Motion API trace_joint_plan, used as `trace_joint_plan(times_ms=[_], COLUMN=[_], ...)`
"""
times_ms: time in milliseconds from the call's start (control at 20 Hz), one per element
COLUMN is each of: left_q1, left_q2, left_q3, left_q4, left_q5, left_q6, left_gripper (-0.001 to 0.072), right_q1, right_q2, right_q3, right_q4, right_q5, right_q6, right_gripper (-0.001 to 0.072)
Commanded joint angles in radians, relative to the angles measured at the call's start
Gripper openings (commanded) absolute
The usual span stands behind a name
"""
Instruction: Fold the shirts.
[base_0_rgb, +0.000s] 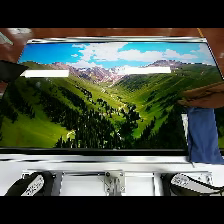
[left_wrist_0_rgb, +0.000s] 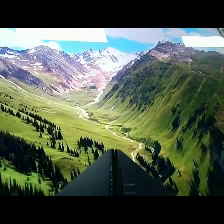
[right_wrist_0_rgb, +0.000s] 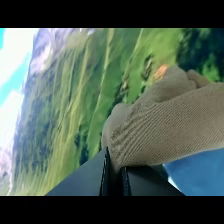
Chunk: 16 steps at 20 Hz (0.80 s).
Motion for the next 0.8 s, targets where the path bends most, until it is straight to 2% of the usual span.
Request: trace_joint_plan(times_ms=[0,350,750], left_q1=[0.000,0.000,0.000], left_q2=[0.000,0.000,0.002], left_q3=[0.000,0.000,0.000], left_q4=[0.000,0.000,0.000], left_q5=[-0.003,-0.003,-0.003], left_q6=[0.000,0.000,0.000], left_gripper=[0.0037,0.0037,0.0037], right_q1=[-0.053,-0.085,-0.085], right_q2=[0.001,0.001,0.022], right_q3=[0.068,0.101,0.100], right_q4=[-0.008,-0.150,-0.219], right_q5=[0.098,0.518,0.519], right_q6=[0.000,0.016,0.100], right_gripper=[0.0074,0.0074,0.0074])
